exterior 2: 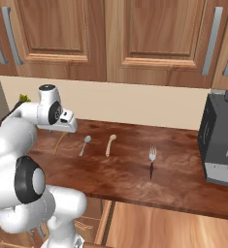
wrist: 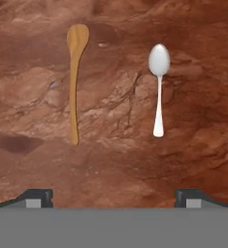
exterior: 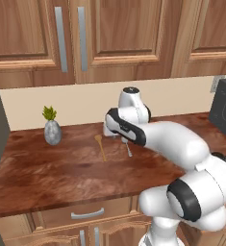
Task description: Organize the utensils by type. Pick up the wooden spoons from the counter and place them in the open cabinet. Then pick up the metallic utensils from the counter and place them in the open drawer.
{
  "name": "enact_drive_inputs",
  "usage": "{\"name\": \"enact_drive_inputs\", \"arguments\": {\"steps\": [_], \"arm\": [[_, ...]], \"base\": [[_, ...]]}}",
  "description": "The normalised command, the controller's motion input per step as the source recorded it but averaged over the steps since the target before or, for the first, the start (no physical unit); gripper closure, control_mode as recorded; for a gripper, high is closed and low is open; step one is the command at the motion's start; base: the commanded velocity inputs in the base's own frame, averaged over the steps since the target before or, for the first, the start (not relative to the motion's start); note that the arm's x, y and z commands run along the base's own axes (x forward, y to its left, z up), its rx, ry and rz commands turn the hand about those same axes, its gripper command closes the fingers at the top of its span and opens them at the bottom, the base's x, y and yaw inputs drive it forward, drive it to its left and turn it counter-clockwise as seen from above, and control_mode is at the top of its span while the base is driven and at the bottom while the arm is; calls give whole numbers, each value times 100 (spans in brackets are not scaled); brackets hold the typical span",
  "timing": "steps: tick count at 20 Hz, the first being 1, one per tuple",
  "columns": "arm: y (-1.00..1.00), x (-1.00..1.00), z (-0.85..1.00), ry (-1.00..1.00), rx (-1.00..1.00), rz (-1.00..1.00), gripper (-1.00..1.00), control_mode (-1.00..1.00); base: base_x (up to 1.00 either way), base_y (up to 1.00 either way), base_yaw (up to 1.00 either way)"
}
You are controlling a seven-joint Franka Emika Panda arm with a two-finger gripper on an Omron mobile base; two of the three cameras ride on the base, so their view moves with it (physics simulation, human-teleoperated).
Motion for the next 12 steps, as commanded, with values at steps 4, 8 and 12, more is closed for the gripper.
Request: {"name": "enact_drive_inputs", "arguments": {"steps": [4, 8, 12], "arm": [[16, 48, -26, 3, 3, -1, -100, -100], [17, 50, -35, 6, 1, 0, -100, -100], [23, 48, -39, 5, 0, 0, -100, -100]], "base": [[0, 0, 0], [0, 0, 0], [0, 0, 0]]}}
